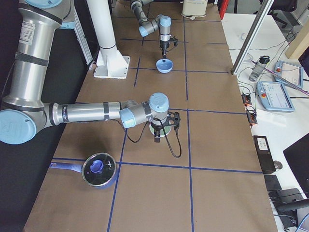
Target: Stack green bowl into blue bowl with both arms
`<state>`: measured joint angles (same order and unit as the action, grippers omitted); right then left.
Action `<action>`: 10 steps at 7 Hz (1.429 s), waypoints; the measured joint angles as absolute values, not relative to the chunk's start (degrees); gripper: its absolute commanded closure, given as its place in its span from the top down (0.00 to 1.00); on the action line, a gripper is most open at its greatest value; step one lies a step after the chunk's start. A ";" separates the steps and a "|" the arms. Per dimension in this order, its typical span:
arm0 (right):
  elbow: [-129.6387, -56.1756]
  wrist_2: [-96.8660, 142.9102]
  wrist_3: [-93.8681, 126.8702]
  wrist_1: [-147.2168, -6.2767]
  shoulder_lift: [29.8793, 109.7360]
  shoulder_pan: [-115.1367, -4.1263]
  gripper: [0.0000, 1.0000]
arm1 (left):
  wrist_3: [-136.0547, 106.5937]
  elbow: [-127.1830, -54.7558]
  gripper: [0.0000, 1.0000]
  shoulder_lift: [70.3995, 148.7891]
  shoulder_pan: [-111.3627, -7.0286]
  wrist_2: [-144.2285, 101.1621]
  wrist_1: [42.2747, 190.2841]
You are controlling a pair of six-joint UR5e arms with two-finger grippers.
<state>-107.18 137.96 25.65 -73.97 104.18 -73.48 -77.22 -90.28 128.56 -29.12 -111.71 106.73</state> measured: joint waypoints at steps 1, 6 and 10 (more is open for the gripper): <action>-106.90 137.40 25.70 -73.92 104.19 -72.71 1.00 | -77.29 -92.51 1.00 127.66 -29.99 -111.69 106.54; -95.46 134.67 38.19 -50.29 103.49 -66.91 0.99 | -72.10 -105.34 1.00 119.90 -37.61 -115.18 97.65; -90.27 132.20 43.20 -45.92 99.47 -60.91 0.72 | -68.01 -109.69 1.00 115.85 -40.37 -117.80 95.74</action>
<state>-90.27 132.20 43.20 -45.92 99.47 -60.91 -68.01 -109.69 115.85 -40.37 -117.80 95.74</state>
